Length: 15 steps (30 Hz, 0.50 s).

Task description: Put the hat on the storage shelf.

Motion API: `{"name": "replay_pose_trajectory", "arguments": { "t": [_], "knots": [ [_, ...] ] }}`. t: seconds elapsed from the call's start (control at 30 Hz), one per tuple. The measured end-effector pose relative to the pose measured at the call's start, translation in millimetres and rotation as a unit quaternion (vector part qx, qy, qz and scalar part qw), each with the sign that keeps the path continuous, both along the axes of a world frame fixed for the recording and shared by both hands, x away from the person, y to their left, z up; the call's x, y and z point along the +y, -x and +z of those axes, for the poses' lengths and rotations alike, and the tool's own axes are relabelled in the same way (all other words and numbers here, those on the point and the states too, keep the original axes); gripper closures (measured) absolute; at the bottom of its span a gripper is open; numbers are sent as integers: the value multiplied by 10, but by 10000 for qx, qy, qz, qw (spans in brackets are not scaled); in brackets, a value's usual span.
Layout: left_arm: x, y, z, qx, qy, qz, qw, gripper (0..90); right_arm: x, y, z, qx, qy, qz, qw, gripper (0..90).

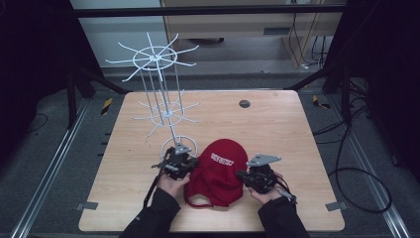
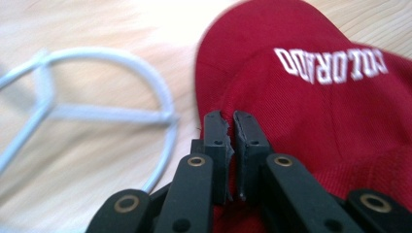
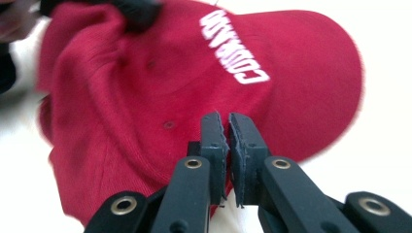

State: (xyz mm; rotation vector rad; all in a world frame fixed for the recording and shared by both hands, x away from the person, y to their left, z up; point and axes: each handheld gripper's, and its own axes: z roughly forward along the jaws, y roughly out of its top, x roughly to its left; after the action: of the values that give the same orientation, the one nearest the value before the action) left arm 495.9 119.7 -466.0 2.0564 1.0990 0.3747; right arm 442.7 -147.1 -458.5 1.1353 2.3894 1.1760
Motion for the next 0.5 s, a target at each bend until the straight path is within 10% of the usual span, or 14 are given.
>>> {"name": "replay_pose_trajectory", "arguments": {
  "t": [0.3, 0.5],
  "knots": [
    [-613, -180, -68, -123, 69, -495, 9987, 847, -378, 293, -60, 180, -146, -122, 9997, 835],
    [-509, -146, 63, -200, 317, -504, 9980, 679, -421, 336, -118, 221, -211, -110, 9995, 791]
  ]
}}
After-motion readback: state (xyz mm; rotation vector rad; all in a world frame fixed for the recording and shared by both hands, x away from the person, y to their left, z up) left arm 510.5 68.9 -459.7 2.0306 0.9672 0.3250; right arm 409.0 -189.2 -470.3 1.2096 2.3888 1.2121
